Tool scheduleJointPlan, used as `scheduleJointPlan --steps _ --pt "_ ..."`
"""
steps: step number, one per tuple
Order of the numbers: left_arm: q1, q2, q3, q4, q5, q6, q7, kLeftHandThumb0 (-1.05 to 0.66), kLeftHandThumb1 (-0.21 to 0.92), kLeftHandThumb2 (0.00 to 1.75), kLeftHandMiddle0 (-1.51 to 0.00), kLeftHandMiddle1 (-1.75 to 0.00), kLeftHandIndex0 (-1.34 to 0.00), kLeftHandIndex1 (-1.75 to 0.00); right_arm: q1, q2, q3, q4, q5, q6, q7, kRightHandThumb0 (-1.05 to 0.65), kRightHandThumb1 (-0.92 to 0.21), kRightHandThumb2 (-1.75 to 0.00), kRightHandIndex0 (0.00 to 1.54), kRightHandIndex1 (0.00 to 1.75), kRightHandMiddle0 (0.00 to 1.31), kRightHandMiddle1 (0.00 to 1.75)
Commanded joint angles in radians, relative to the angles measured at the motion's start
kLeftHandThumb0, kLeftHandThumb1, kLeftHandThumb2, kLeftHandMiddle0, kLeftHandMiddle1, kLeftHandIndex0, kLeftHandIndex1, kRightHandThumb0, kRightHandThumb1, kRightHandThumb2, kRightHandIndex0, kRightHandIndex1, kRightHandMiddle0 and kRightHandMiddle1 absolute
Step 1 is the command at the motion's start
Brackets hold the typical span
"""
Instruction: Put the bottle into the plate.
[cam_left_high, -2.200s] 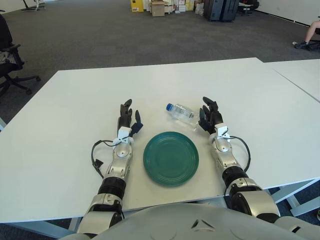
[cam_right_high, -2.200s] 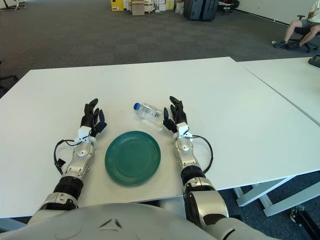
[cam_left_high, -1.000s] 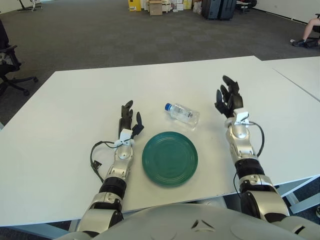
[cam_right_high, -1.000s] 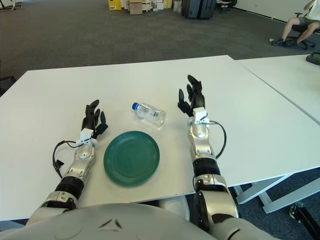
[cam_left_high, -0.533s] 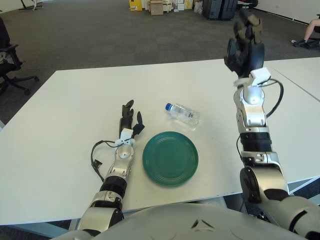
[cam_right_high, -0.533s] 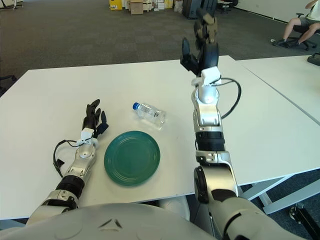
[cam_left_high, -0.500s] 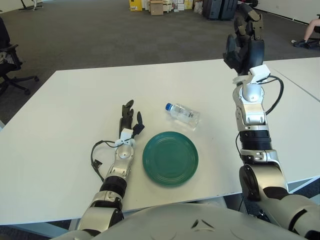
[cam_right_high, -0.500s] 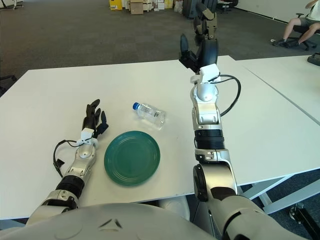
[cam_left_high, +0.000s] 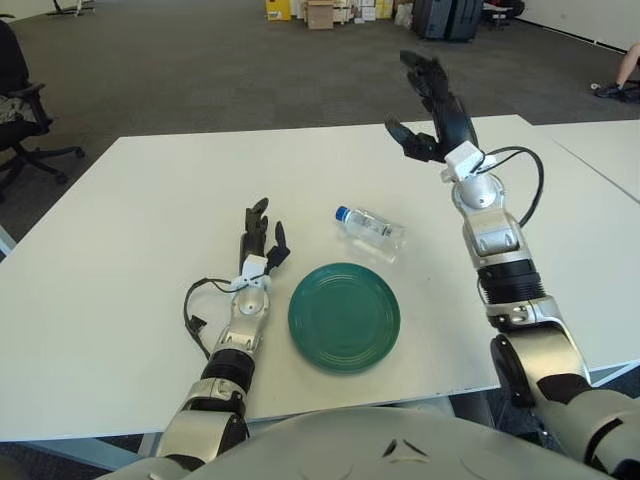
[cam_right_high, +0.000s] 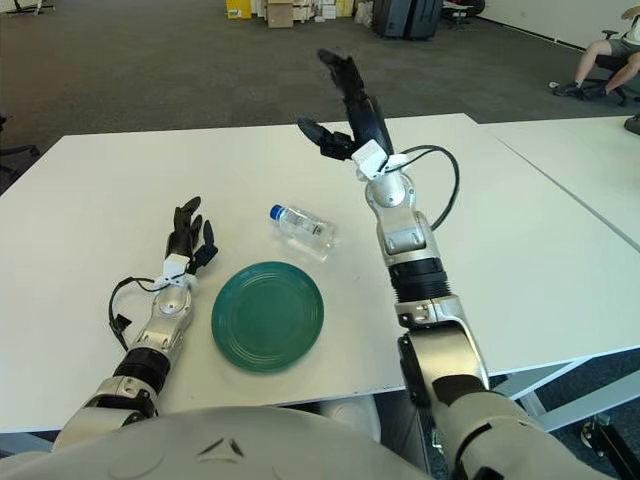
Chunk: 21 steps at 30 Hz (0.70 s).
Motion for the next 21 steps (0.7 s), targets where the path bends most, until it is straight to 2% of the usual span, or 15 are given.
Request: scheduleJointPlan --steps 1,4,9,17,21 --pt "-0.016 -0.003 -0.002 -0.002 -0.002 0.01 0.003 -0.84 0.92 0.88 -0.38 -0.01 0.0 -0.72 -0.048 0.005 0.097 0.062 -0.053 0.075 0.099 -1.0 -0.92 -0.4 0.11 0.0 0.0 0.23" --pt "-0.017 -0.004 -0.001 -0.002 -0.005 0.011 0.004 -0.84 0.92 0.88 -0.37 -0.01 0.0 -0.73 -0.063 0.0 0.151 0.006 -0.075 0.144 0.187 -1.03 -0.92 -0.42 0.04 0.0 0.0 0.14" --pt "-0.018 -0.005 -0.001 -0.001 0.003 0.005 0.014 -0.85 0.92 0.88 -0.37 0.0 0.0 -0.74 -0.063 -0.04 0.186 -0.038 -0.115 0.199 0.258 -1.05 -0.92 -0.43 0.01 0.0 0.0 0.04" --pt "-0.022 -0.003 -0.002 0.003 0.004 0.013 0.018 -0.85 0.92 0.9 -0.35 0.0 0.0 -0.72 -0.05 -0.089 0.219 -0.095 -0.14 0.249 0.38 -1.05 -0.92 -0.41 0.0 0.0 0.0 0.0" --pt "-0.023 -0.003 0.0 0.003 0.0 0.022 0.016 -0.85 0.92 0.9 -0.35 0.0 0.0 -0.71 -0.051 -0.104 0.236 -0.093 -0.173 0.257 0.4 -1.05 -0.92 -0.39 0.0 0.0 0.0 0.0"
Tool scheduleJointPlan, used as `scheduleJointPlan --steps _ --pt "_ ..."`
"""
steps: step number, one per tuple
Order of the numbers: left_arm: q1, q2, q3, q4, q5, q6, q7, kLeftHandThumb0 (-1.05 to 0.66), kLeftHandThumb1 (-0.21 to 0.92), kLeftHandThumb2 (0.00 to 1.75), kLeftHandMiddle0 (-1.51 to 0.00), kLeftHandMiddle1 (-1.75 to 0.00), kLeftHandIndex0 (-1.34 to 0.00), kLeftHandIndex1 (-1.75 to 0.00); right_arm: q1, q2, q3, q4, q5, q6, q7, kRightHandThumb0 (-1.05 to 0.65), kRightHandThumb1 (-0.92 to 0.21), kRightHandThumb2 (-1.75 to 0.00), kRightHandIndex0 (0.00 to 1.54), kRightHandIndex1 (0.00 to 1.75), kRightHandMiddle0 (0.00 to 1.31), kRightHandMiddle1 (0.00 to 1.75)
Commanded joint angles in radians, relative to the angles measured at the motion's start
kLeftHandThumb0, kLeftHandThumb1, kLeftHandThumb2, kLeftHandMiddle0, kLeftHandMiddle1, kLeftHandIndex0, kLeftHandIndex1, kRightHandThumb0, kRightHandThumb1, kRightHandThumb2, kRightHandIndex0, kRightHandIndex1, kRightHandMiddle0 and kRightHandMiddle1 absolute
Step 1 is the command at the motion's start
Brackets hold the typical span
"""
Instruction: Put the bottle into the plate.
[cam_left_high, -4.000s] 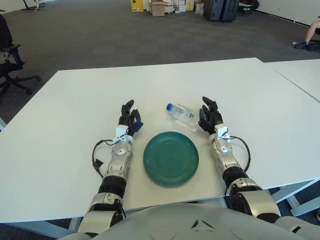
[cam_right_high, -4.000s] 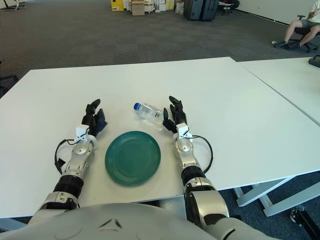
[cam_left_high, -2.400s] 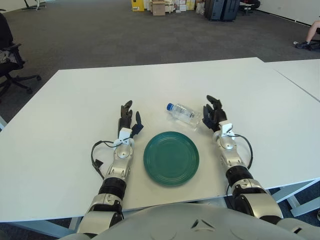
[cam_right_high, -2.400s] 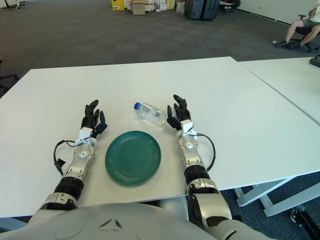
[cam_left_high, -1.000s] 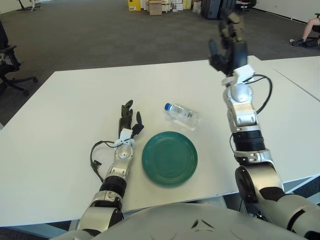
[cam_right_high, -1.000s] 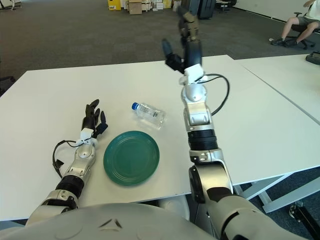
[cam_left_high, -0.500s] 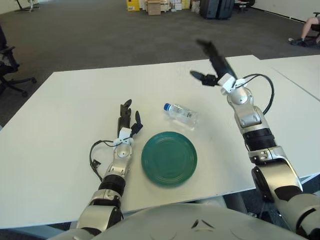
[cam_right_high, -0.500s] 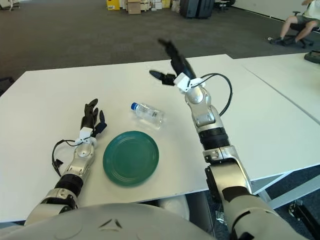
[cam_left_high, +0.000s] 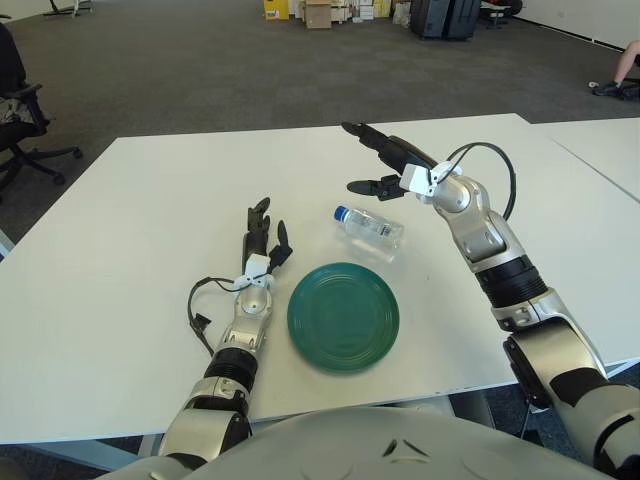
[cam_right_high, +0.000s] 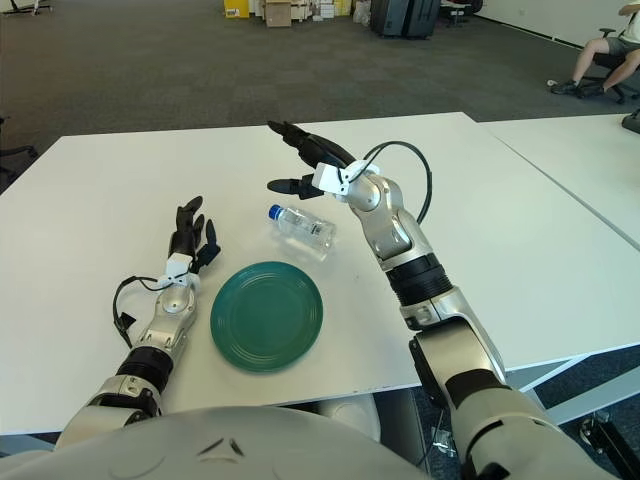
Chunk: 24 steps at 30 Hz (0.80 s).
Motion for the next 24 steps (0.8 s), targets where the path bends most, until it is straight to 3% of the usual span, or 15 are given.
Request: scheduleJointPlan --steps 1,9,24 --pt "-0.017 0.003 0.001 0.001 -0.003 0.012 0.001 -0.84 0.92 0.89 -0.35 0.0 0.0 -0.71 -0.022 -0.034 0.02 0.019 -0.048 0.015 0.009 -1.05 -0.92 -0.39 0.0 0.0 0.0 0.0" --pt "-0.017 -0.001 0.003 0.001 -0.007 -0.001 0.006 -0.83 0.92 0.87 -0.35 0.0 0.0 -0.69 -0.088 -0.026 0.062 0.17 -0.126 -0.022 -0.053 -1.05 -0.92 -0.4 0.0 0.0 0.0 0.0" --pt "-0.023 -0.001 0.015 0.001 -0.008 0.007 0.011 -0.83 0.92 0.9 -0.34 0.0 0.0 -0.69 -0.075 -0.002 0.088 0.286 -0.168 -0.136 -0.208 -1.05 -0.92 -0.3 0.0 0.0 0.0 0.0"
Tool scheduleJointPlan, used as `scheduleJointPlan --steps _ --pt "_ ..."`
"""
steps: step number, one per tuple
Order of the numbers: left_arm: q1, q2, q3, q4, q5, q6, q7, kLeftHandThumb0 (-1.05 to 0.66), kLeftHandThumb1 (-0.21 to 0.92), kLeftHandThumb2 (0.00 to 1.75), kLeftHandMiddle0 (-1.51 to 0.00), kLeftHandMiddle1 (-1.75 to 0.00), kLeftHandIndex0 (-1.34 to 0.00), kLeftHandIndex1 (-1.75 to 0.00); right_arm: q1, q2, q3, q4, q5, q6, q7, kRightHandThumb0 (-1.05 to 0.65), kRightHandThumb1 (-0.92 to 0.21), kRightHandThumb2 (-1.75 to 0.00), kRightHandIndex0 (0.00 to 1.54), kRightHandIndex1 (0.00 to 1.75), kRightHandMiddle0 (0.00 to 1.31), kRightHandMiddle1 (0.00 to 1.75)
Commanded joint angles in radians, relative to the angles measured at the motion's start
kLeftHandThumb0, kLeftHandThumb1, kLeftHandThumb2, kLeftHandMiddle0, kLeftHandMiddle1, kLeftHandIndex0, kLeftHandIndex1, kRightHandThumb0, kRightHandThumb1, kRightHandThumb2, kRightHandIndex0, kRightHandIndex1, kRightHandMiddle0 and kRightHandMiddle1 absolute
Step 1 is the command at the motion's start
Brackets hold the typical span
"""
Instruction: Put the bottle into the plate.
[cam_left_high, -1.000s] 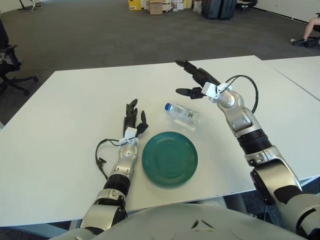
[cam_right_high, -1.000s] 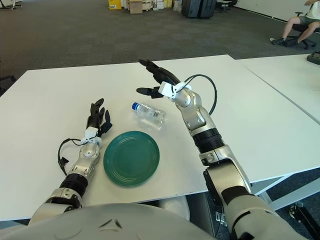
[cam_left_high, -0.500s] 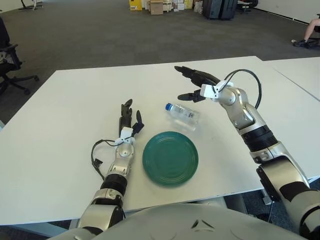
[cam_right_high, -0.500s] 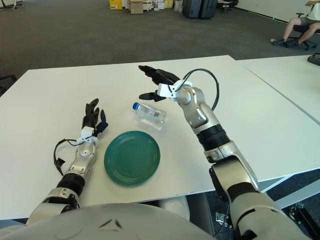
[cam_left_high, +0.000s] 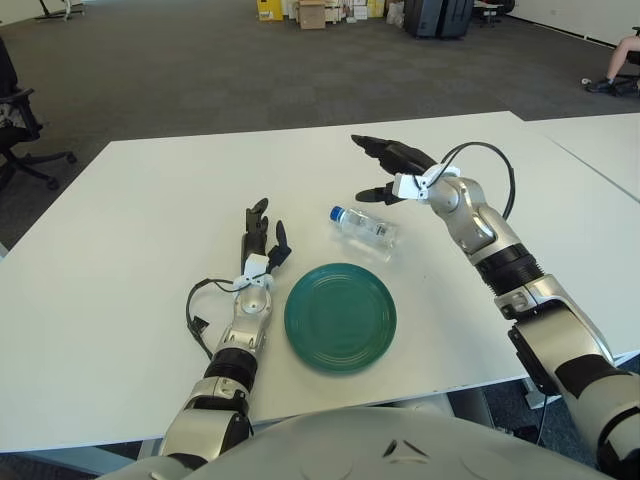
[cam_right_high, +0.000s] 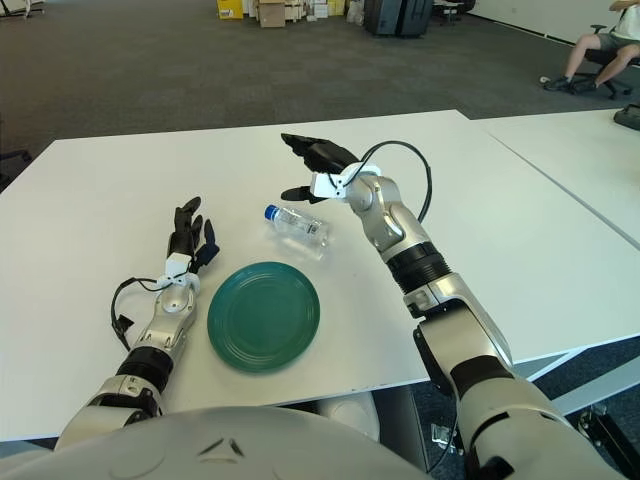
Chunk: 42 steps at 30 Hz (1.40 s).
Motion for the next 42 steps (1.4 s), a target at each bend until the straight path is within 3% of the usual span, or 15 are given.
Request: scheduleJointPlan --steps 1,21,42 --pt "-0.021 0.01 0.007 0.0 -0.003 0.005 0.012 -0.83 0.92 0.9 -0.34 0.0 0.0 -0.69 -0.013 -0.004 0.002 0.03 -0.021 -0.025 -0.042 -1.05 -0.92 -0.3 0.0 0.0 0.0 0.0" --pt "-0.008 0.008 0.007 -0.032 -0.005 0.019 0.019 -0.82 0.92 0.9 -0.35 -0.01 0.0 -0.71 -0.032 0.006 0.052 0.164 -0.115 -0.041 -0.141 -1.05 -0.92 -0.38 0.0 0.0 0.0 0.0" --pt "-0.007 0.013 0.012 -0.049 -0.028 0.053 -0.002 -0.79 0.92 0.86 -0.37 -0.01 0.0 -0.72 0.024 -0.027 0.098 0.067 -0.167 -0.033 -0.099 -1.05 -0.92 -0.46 0.0 0.0 0.0 0.0"
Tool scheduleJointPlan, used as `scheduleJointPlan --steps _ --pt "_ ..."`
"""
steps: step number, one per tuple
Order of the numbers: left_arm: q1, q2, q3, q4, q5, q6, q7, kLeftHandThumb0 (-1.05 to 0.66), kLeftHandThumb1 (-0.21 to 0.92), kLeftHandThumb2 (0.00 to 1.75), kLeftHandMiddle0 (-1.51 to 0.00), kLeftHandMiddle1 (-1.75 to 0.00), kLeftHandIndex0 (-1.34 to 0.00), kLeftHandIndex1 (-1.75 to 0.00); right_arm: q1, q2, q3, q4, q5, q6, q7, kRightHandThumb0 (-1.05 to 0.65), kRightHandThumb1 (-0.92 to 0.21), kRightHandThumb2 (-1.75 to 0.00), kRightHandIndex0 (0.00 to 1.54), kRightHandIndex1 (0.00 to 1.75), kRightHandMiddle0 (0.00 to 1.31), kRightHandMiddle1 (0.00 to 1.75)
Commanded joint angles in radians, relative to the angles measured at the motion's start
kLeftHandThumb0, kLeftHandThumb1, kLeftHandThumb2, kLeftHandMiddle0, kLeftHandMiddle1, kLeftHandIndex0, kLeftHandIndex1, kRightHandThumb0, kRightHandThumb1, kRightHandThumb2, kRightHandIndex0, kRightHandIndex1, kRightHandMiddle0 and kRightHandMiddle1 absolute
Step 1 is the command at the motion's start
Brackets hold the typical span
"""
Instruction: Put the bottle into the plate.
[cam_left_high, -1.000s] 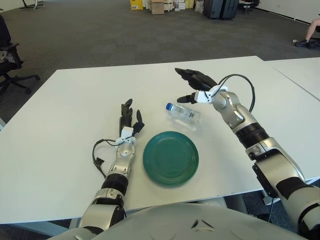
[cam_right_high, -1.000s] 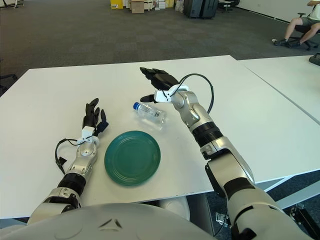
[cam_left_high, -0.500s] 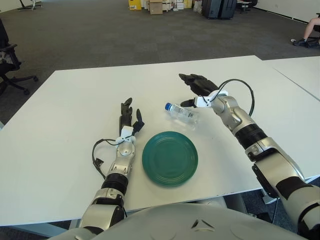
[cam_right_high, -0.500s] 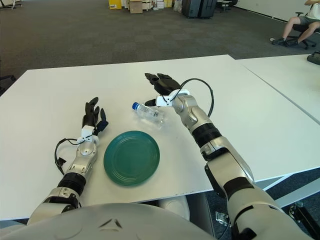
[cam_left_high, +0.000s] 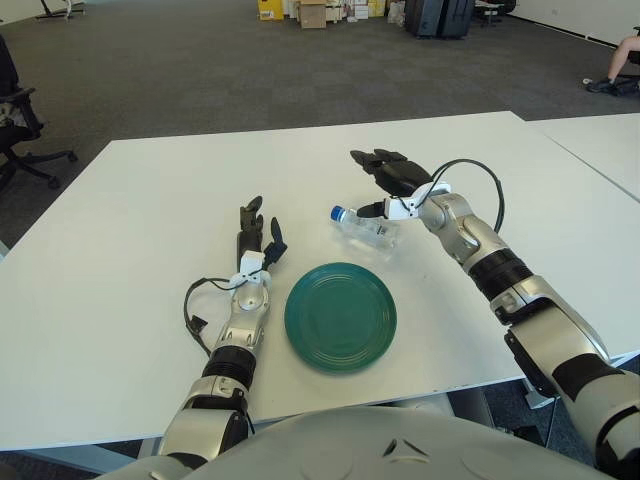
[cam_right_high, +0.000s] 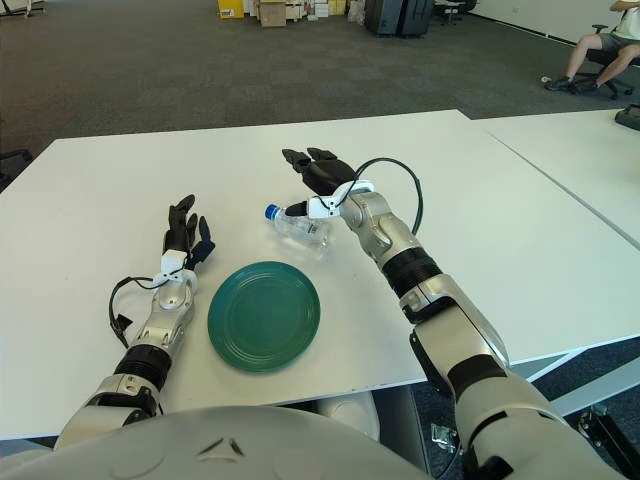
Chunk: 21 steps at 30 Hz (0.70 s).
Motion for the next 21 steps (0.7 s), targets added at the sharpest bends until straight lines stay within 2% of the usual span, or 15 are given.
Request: scheduleJointPlan --steps 1,13,21 --pt "-0.005 0.01 0.005 -0.019 -0.005 0.012 -0.006 -0.79 0.92 0.86 -0.37 -0.01 0.0 -0.72 0.023 -0.018 0.01 -0.056 -0.02 0.025 0.037 -1.05 -0.92 -0.46 0.0 0.0 0.0 0.0" --pt "-0.004 0.007 0.008 -0.029 -0.002 0.025 0.008 -0.78 0.92 0.86 -0.37 -0.01 0.0 -0.74 0.102 -0.016 0.01 -0.241 -0.022 0.152 0.182 -1.05 -0.92 -0.46 0.0 0.0 0.0 0.0" --pt "-0.005 0.006 0.005 -0.034 0.003 0.027 0.016 -0.8 0.92 0.87 -0.37 -0.01 0.0 -0.74 0.134 -0.024 0.014 -0.31 -0.033 0.19 0.228 -1.05 -0.92 -0.48 0.0 0.0 0.0 0.0"
